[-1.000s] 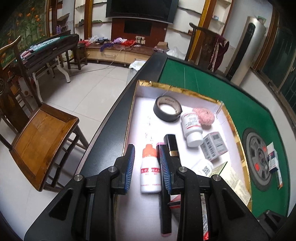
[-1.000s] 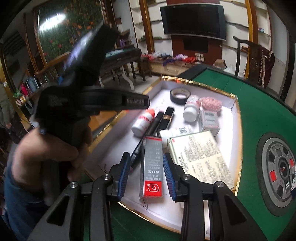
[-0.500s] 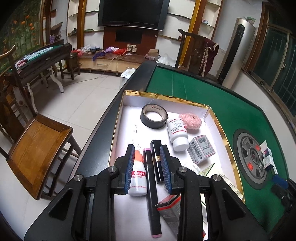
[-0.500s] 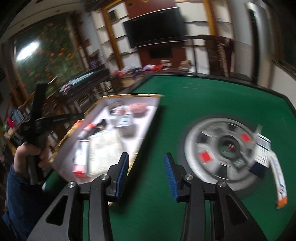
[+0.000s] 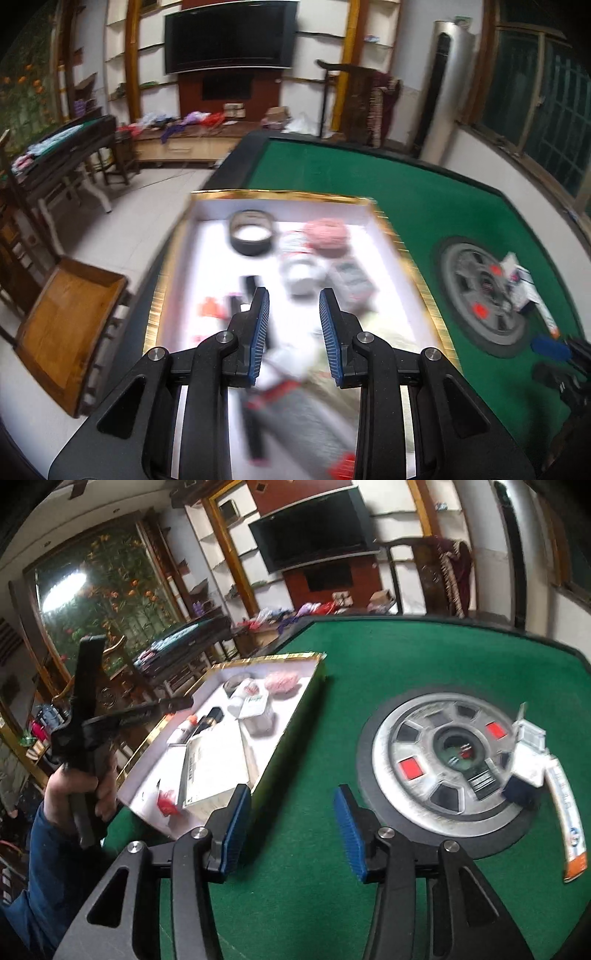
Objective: Organize objects
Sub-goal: 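Move both tools back to the remaining items on the green table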
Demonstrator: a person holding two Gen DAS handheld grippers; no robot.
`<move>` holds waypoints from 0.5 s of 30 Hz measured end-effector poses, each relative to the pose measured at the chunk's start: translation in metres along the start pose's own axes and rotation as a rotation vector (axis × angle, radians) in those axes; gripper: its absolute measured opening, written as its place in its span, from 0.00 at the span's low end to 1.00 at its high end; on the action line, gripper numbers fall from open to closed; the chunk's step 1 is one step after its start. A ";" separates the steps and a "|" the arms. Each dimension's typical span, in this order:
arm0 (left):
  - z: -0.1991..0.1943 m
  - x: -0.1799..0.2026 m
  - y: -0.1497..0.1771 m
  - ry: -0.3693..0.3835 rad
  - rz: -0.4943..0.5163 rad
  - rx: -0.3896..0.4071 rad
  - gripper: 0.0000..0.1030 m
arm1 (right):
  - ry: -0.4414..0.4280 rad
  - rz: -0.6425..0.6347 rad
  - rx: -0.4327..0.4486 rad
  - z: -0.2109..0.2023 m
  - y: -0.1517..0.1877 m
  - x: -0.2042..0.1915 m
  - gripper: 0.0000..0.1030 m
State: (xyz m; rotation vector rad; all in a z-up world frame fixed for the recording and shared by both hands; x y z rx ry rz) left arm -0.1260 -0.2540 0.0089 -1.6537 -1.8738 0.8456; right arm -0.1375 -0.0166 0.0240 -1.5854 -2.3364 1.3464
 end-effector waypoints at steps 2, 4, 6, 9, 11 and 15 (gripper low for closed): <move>-0.003 0.027 0.001 0.035 0.035 0.001 0.27 | 0.011 0.003 0.036 -0.012 -0.008 0.010 0.49; -0.005 0.057 0.003 0.052 0.084 -0.003 0.27 | 0.036 0.012 0.068 -0.024 -0.015 0.025 0.53; -0.008 0.085 0.003 0.080 0.105 -0.005 0.27 | 0.039 0.037 0.074 -0.030 -0.017 0.040 0.54; -0.009 0.129 0.002 0.148 0.133 -0.009 0.27 | 0.040 0.073 0.061 -0.034 -0.016 0.059 0.54; -0.006 0.158 0.001 0.157 0.169 -0.023 0.27 | 0.053 0.068 0.069 -0.041 -0.017 0.067 0.54; 0.004 0.200 -0.001 0.169 0.220 -0.057 0.27 | 0.110 0.045 0.121 -0.067 -0.027 0.092 0.60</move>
Point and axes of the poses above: each gripper's, at about its wrist camera, not at the fingertips, and z roughly the way its jaws point, x to its right, y to its underside, the point moved 9 cm from there along z, roughly the way its jaws point, and after that the axes turned 12 degrees about z, right-handed, at the moved point
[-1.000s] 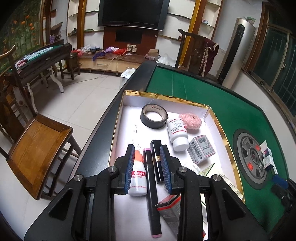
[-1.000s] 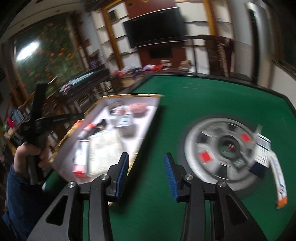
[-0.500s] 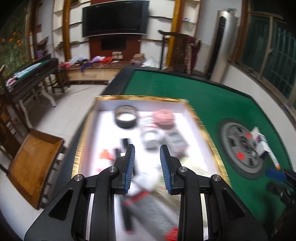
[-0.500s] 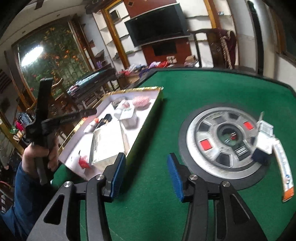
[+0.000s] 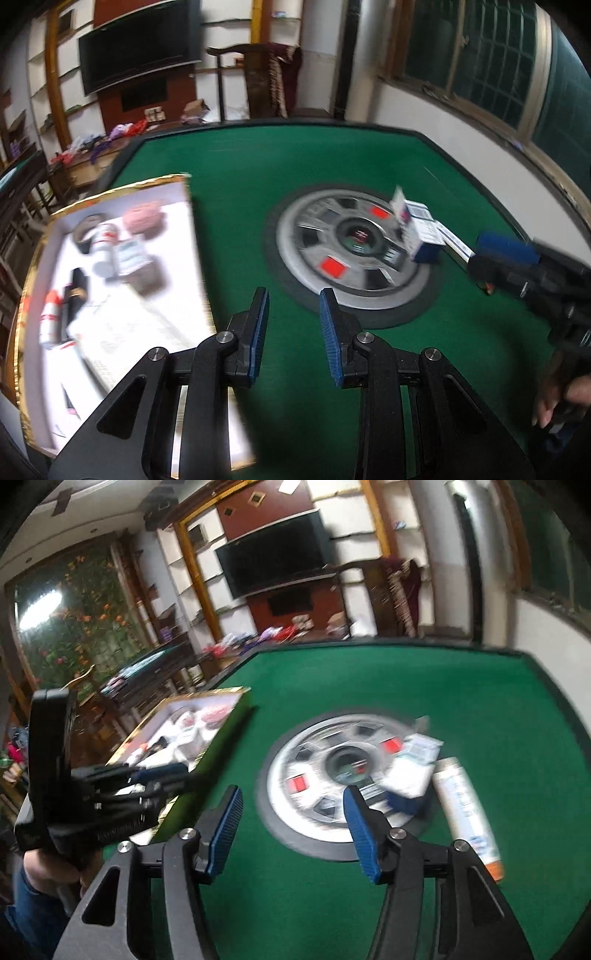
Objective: Organize objects
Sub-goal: 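Move both tools back to the remaining items on the green table, then grasp the white ointment tube with the right tool while the left tool grasps the white medicine box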
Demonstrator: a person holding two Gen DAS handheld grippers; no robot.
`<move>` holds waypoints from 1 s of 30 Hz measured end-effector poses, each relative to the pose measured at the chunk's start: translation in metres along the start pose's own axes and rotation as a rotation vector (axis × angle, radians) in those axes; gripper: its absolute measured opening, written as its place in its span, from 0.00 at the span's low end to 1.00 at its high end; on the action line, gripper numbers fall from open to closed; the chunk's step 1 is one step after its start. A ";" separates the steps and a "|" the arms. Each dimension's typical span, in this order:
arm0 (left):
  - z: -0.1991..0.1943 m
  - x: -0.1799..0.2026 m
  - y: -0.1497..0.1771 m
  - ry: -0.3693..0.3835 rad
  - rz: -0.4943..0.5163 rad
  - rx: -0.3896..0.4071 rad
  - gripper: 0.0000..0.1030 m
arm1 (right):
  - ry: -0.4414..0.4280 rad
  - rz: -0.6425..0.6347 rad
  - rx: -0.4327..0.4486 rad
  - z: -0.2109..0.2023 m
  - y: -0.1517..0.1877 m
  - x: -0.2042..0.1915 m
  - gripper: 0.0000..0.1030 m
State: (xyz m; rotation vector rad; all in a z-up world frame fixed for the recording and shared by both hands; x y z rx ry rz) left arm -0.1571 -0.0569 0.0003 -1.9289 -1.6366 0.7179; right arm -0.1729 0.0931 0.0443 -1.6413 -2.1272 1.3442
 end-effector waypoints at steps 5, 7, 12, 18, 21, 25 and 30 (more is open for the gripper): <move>0.015 0.035 -0.012 0.041 0.042 -0.032 0.27 | 0.095 0.011 0.008 -0.012 -0.009 0.057 0.63; 0.022 0.043 -0.016 0.052 0.055 -0.053 0.27 | 0.197 -0.022 0.011 -0.011 -0.010 0.079 0.63; 0.037 0.064 -0.032 0.113 0.047 -0.092 0.27 | 0.282 -0.031 -0.051 -0.005 -0.002 0.115 0.63; 0.041 0.076 -0.045 0.108 0.032 -0.083 0.27 | 0.279 -0.036 -0.122 0.008 0.011 0.130 0.63; 0.048 0.080 -0.045 0.098 0.044 -0.108 0.27 | 0.299 -0.064 -0.127 0.014 0.016 0.129 0.62; 0.055 0.082 -0.047 0.092 0.043 -0.125 0.27 | 0.329 -0.099 -0.148 0.029 0.016 0.130 0.54; 0.065 0.090 -0.056 0.098 0.041 -0.142 0.27 | 0.334 -0.100 -0.190 0.038 0.026 0.139 0.26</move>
Point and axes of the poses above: each gripper's, at about its wrist camera, not at the fingertips, and z roughly the way its jaws point, x to its right, y to its underside, the point moved 9 cm from there along z, roughly the way its jaws point, and after that the axes turned 12 degrees about z, right-handed, at the moved point
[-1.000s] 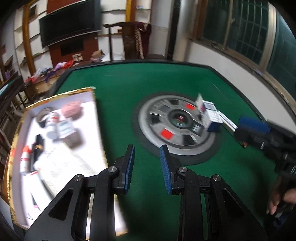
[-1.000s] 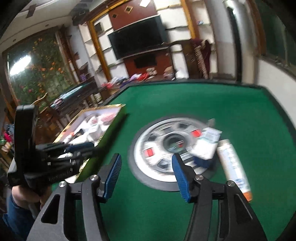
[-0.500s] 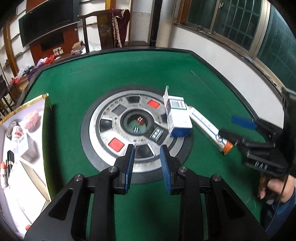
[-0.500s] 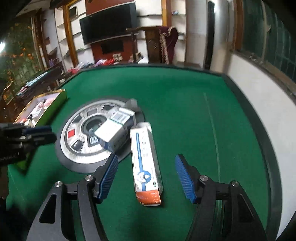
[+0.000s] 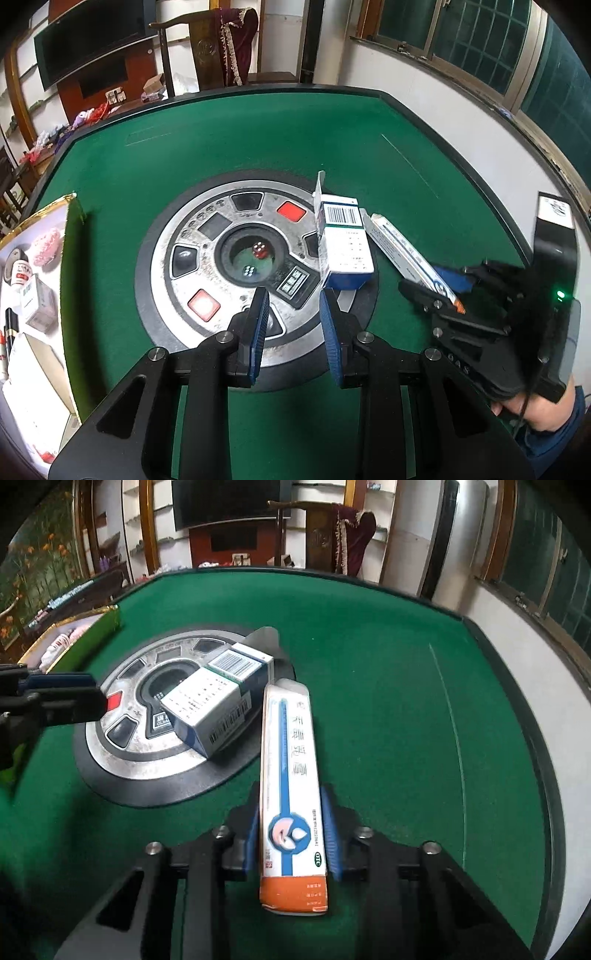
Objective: Organize objects
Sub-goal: 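Grasp the white ointment tube with the right tool while the left tool grasps the white medicine box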
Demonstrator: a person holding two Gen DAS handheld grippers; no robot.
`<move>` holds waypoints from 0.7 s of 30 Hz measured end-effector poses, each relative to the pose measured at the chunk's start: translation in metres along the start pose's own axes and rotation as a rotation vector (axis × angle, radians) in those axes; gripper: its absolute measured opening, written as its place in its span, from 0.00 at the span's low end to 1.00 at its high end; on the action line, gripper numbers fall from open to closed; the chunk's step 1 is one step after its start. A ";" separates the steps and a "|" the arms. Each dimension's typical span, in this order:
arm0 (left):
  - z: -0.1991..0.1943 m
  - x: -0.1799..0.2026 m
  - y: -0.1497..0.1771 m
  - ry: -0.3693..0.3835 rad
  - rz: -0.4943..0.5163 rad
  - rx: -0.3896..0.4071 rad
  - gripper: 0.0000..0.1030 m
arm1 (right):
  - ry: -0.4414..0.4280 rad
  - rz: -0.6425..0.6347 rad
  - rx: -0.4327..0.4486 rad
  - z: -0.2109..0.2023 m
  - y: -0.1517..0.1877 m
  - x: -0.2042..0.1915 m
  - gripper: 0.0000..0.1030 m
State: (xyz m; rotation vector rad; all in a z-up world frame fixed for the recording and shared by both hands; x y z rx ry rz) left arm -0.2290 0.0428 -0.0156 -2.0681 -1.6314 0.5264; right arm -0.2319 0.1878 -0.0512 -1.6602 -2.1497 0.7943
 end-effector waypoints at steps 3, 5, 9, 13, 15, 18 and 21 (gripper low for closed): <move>0.007 0.004 -0.009 0.009 -0.007 -0.026 0.27 | -0.014 0.014 0.003 -0.007 -0.002 0.006 0.23; 0.011 0.009 -0.018 0.014 -0.007 -0.033 0.27 | -0.020 0.041 0.012 -0.013 -0.005 0.014 0.22; 0.022 0.015 -0.032 -0.027 0.022 -0.062 0.27 | -0.028 0.100 0.033 -0.021 -0.011 0.032 0.22; 0.037 0.020 -0.038 -0.064 0.055 -0.107 0.27 | -0.048 0.133 0.044 -0.027 -0.016 0.037 0.22; 0.041 0.022 -0.041 -0.056 0.050 -0.108 0.27 | -0.057 0.140 0.043 -0.026 -0.017 0.036 0.22; 0.044 0.027 -0.043 -0.064 0.071 -0.112 0.27 | -0.073 0.152 0.041 -0.026 -0.017 0.036 0.22; 0.049 0.032 -0.047 -0.058 0.079 -0.108 0.29 | -0.077 0.165 0.039 -0.026 -0.018 0.037 0.22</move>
Point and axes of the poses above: each gripper's, at about its wrist camera, not at the fingertips, and z roughly the way its jaws point, x to its right, y to its underside, the point moved 9 cm from there along z, roughly the way its jaws point, and after that the axes turned 12 degrees about z, right-handed, at the moved point
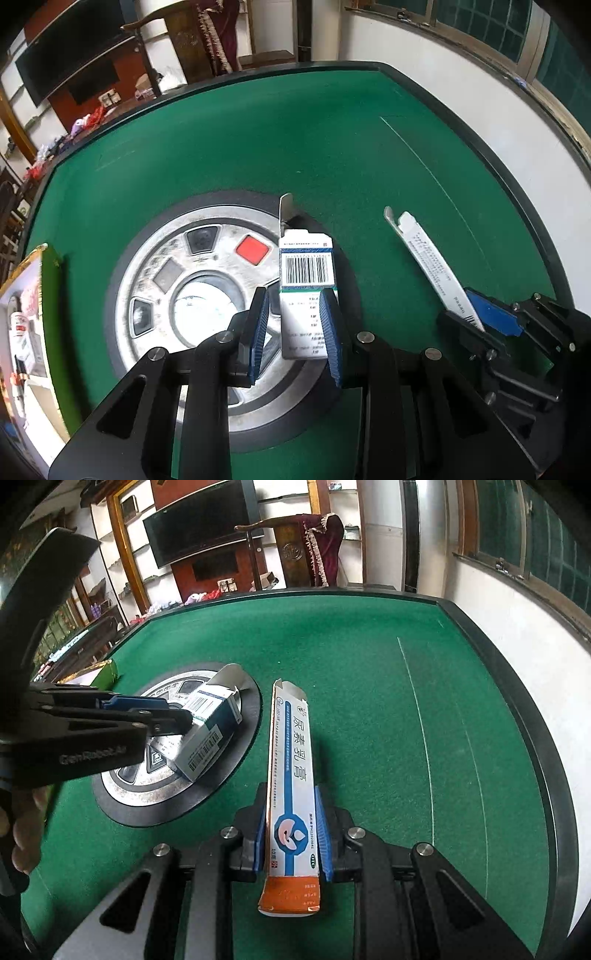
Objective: Organize objects
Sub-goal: 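Grasp the white ointment tube with the right tool while the left tool grasps the white medicine box, then lift and carry the medicine box and ointment tube over the tray with both tools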
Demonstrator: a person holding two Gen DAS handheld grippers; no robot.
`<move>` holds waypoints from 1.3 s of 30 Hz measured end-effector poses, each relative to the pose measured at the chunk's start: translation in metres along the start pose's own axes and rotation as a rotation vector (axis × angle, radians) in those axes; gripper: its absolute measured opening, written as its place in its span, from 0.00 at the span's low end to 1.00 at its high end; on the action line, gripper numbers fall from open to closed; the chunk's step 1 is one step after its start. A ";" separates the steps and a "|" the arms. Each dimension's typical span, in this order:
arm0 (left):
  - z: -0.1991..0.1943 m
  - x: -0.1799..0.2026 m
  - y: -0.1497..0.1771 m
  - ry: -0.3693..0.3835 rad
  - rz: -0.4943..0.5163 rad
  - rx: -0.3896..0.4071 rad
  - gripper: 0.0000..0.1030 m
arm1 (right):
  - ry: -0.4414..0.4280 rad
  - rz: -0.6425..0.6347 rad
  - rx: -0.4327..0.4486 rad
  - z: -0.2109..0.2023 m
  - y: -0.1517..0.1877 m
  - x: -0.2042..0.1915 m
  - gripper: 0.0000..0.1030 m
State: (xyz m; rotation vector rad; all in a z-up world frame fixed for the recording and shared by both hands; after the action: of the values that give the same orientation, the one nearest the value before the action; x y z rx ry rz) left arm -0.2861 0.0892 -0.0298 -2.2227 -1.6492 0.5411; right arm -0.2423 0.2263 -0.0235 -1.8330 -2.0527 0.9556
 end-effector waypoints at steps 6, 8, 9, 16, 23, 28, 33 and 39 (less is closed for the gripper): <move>0.018 0.008 0.000 -0.036 0.043 -0.044 0.49 | 0.004 0.013 -0.005 0.003 0.000 0.001 0.22; 0.025 0.007 0.005 -0.039 0.039 -0.037 0.47 | 0.005 0.014 -0.007 0.004 0.001 0.000 0.22; 0.028 0.006 0.007 -0.039 0.034 -0.039 0.41 | 0.006 0.013 -0.010 0.005 0.001 0.000 0.22; 0.021 -0.015 0.022 -0.052 -0.050 0.036 0.32 | -0.005 0.003 -0.009 0.004 0.003 -0.005 0.22; -0.017 -0.027 0.055 -0.131 -0.012 0.148 0.33 | -0.024 -0.037 0.006 0.002 0.011 -0.021 0.22; -0.053 -0.046 0.081 -0.169 -0.006 0.222 0.33 | -0.044 -0.059 0.023 -0.004 0.016 -0.038 0.22; -0.081 -0.061 0.102 -0.202 -0.005 0.297 0.33 | -0.075 -0.074 0.031 -0.010 0.025 -0.058 0.22; -0.097 -0.073 0.106 -0.218 -0.006 0.352 0.33 | -0.092 -0.090 0.053 -0.014 0.034 -0.085 0.22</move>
State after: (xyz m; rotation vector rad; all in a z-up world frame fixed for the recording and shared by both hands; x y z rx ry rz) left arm -0.1698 -0.0140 0.0136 -1.9565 -1.5164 1.0173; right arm -0.1902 0.1508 -0.0121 -1.6851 -2.1221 1.0775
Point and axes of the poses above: each gripper's, at about its wrist camera, not at the fingertips, and z roughly the way its jaws point, x to its right, y to its underside, the point moved 9 cm from there along z, roughly the way its jaws point, and after that the axes turned 12 degrees about z, right-handed, at the moved point
